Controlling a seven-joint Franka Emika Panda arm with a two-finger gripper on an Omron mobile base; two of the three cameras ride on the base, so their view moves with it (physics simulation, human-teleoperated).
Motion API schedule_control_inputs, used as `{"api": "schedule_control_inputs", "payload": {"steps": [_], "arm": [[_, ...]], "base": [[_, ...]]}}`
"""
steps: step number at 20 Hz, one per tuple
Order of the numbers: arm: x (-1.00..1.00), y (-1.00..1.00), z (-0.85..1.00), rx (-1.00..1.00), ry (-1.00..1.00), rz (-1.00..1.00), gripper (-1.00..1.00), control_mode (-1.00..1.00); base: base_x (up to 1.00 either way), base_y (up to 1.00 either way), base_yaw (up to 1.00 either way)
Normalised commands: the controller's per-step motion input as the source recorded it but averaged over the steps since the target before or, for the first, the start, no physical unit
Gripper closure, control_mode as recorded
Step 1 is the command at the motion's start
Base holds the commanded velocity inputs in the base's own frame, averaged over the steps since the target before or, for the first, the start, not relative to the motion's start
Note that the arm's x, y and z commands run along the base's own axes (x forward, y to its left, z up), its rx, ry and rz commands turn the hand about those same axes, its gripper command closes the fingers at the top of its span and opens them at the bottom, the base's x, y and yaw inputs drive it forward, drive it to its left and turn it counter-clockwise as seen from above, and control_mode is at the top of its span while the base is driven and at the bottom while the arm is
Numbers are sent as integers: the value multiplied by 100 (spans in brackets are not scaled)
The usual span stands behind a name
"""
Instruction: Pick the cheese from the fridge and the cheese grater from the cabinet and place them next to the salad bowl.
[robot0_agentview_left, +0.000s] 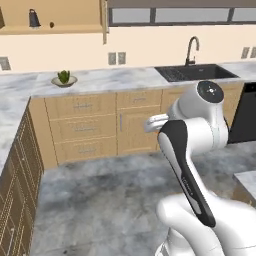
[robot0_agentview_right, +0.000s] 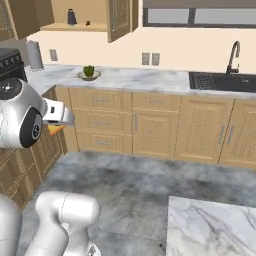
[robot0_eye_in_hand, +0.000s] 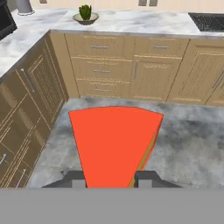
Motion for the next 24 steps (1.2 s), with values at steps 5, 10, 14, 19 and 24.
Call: {"api": "schedule_control_inputs", "payload": {"steps": [5,10,14,19,24], "arm": [[0,0,0,0,0,0,100,100],[0,0,0,0,0,0,100,100],[0,0,0,0,0,0,100,100],[0,0,0,0,0,0,100,100],[0,0,0,0,0,0,100,100]], "base": [[79,60,1],[74,69,0],[83,54,0],[81,49,0],[70,42,0]]}}
